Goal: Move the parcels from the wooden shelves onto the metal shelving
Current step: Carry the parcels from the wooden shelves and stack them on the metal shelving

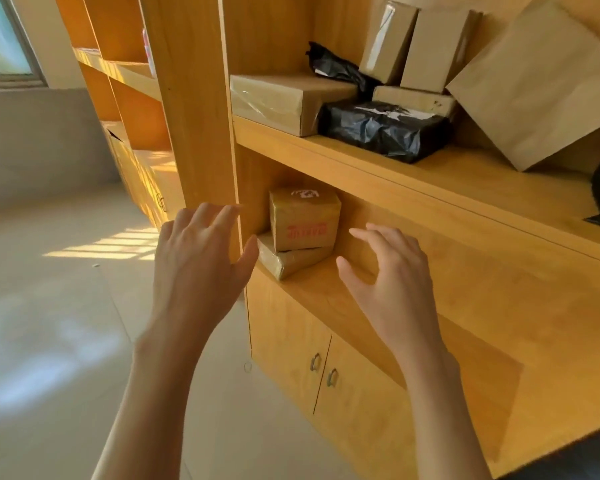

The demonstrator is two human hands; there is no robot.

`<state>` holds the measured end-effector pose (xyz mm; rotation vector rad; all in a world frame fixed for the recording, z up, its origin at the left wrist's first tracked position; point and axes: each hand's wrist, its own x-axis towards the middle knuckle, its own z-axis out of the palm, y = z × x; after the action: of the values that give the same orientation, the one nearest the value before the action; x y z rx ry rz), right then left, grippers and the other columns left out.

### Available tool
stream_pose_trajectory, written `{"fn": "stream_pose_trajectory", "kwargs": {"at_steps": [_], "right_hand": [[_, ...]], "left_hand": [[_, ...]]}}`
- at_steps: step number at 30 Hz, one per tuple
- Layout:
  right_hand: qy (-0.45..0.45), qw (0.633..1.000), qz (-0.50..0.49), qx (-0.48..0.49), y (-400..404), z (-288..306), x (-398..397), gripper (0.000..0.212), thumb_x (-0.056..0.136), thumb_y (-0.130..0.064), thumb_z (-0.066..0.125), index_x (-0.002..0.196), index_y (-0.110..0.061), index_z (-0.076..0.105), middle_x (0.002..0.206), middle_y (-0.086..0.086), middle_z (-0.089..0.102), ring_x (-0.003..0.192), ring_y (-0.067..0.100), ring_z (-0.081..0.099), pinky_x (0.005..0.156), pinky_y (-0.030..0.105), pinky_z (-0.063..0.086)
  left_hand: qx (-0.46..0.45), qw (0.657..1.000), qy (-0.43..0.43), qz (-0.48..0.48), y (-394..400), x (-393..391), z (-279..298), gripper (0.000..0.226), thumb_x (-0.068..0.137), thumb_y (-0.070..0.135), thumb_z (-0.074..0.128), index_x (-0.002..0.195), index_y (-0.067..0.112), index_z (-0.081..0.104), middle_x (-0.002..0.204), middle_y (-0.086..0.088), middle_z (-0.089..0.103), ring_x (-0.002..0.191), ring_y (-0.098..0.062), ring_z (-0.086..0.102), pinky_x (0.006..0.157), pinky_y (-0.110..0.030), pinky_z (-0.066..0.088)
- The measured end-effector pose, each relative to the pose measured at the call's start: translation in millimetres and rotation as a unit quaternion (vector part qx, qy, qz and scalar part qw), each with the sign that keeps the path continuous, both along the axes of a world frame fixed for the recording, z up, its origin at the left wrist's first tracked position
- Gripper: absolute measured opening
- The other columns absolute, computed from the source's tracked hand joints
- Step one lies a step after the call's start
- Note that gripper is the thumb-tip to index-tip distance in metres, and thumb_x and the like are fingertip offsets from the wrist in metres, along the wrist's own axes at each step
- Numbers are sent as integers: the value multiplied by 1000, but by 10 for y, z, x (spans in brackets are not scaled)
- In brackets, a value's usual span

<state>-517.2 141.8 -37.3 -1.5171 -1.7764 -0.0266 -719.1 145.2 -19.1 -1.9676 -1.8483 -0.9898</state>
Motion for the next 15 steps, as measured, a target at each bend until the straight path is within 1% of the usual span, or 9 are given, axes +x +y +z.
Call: {"fn": "stream_pose_trajectory", "kwargs": {"at_steps": [4,7,10,13,15], "right_hand": [[-3,1000,-21,-12,482,36,-178,39,88,-32,65,124,-15,62,127,5,59,120,22,49,99,35,38],[-4,999,-31,-7,862,48,-302,39,88,-32,65,124,-16,61,127,2,58,120,18,48,99,31,36],[20,999,-24,10,1268,52,-430,40,88,-33,64,125,-18,60,126,0,58,120,14,47,98,25,33],[54,998,-10,33,1678,95,-568,41,89,-33,64,127,-18,58,126,-2,58,118,8,44,96,22,32],[68,997,-7,44,1966,161,-640,44,89,-35,64,129,-18,56,127,-2,57,118,7,43,95,21,32]], "left_hand": [[-7,1000,-7,-20,605,-193,31,42,87,35,63,121,9,63,120,-15,63,111,-39,57,91,-53,45],[-9,999,-10,-38,1056,-316,27,44,86,36,64,121,9,63,120,-16,63,111,-39,56,90,-53,45],[-3,999,-13,-45,1498,-419,40,48,85,41,63,123,11,62,122,-14,62,113,-37,55,90,-52,45],[6,998,-28,-56,1903,-508,108,50,86,44,61,126,14,59,126,-11,60,116,-34,53,90,-48,45],[6,998,-28,-58,2165,-562,197,53,87,47,59,130,17,56,130,-9,57,120,-32,50,93,-45,44]]}}
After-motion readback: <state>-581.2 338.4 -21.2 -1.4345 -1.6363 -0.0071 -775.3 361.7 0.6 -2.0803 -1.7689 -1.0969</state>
